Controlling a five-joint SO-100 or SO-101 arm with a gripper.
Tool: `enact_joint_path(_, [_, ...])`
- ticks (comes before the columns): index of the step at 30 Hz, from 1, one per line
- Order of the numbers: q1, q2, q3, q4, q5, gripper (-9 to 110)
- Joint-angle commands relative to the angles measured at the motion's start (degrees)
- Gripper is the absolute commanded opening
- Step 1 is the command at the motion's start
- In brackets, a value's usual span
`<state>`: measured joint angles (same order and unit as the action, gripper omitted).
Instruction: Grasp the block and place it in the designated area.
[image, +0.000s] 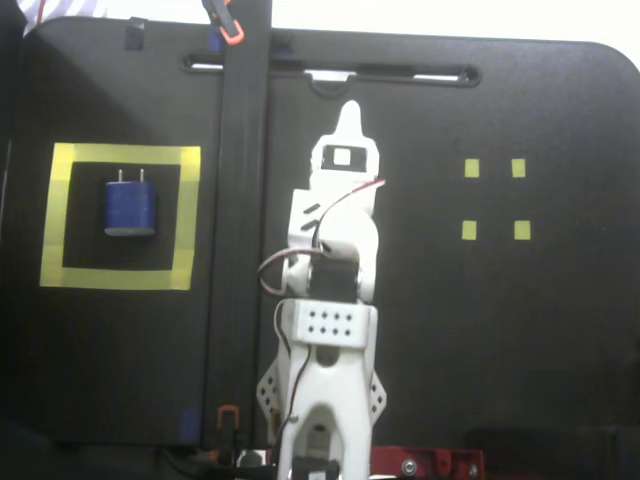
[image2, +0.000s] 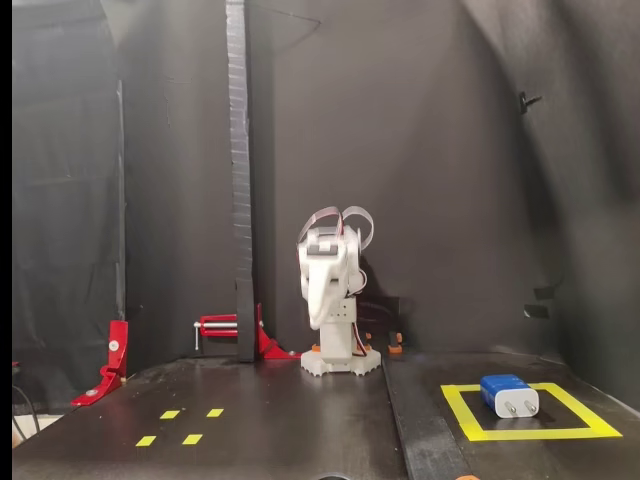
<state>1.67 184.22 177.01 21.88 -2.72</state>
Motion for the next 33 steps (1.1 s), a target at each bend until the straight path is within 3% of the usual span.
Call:
enact_joint_path(1, [0.4,3.3,2.1,-0.8,-0.6,0])
enact_joint_path(18, [0.2,5.1,2.9,22.1,-3.3,0])
enact_joint_path(33, [0.2,5.1,2.9,22.1,-3.0,0])
